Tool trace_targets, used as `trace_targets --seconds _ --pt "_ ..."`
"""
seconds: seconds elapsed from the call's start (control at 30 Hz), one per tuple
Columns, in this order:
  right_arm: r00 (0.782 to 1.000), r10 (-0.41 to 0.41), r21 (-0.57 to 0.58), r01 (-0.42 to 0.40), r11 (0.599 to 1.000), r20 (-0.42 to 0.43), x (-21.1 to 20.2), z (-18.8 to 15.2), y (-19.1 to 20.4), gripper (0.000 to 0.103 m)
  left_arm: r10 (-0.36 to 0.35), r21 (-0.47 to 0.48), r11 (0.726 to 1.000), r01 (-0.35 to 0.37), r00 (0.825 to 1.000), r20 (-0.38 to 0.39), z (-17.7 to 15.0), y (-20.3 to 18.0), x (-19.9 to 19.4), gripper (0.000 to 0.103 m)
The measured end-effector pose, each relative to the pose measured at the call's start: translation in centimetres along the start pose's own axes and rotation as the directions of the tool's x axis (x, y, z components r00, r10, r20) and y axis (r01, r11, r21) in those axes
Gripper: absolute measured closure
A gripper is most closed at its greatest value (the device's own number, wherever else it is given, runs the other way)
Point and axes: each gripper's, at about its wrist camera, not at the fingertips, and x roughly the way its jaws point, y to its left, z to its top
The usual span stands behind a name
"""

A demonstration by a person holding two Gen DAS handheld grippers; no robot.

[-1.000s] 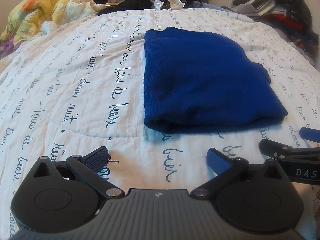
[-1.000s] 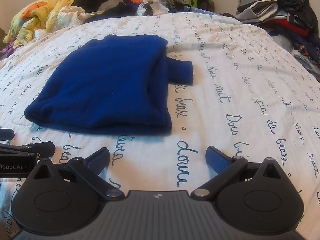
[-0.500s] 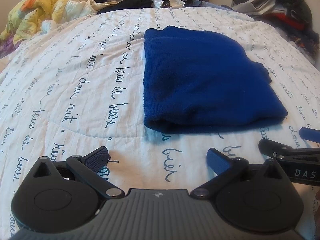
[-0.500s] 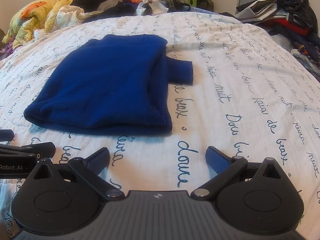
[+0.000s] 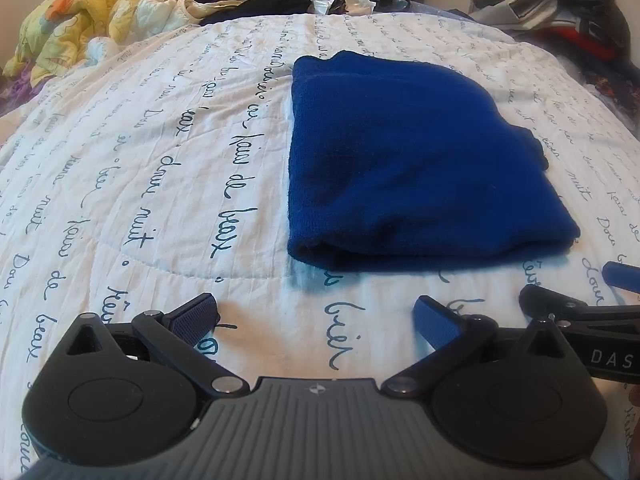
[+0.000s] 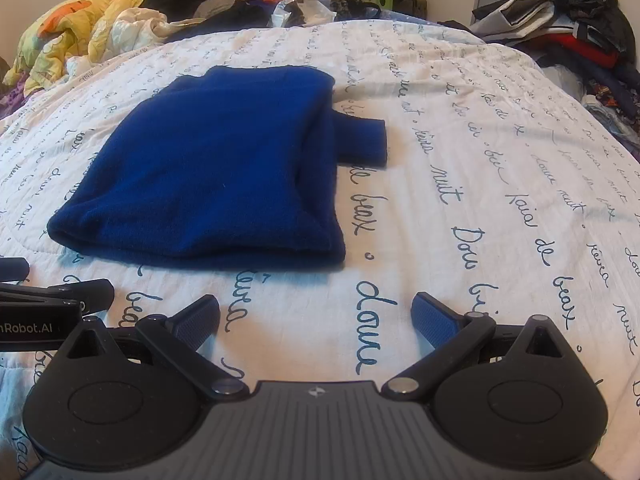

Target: Fold small clothes

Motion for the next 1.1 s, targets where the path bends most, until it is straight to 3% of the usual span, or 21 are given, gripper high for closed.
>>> trace_targets --seconds 0.47,0.7,1.1 --pt "0.998 0.001 -0.006 -0.001 1.000 -0.063 0.1 0.7 0.1 0.000 0.012 -0.006 1.000 -0.012 0.999 -0.036 0.3 -0.1 -0.2 0.000" --pt "0.996 0.023 -0.013 -0.024 1.000 -0.091 -0.5 0.9 0.1 0.000 0.016 0.014 1.000 -0.017 1.000 0.023 0.7 -0.6 -2.7 0.000" --pt "0.995 0.034 -0.009 -0.035 0.999 -0.092 -0.8 1.0 0.1 0.000 -0.022 0.000 1.000 0.022 0.999 0.031 0.8 -0.5 -3.1 0.000"
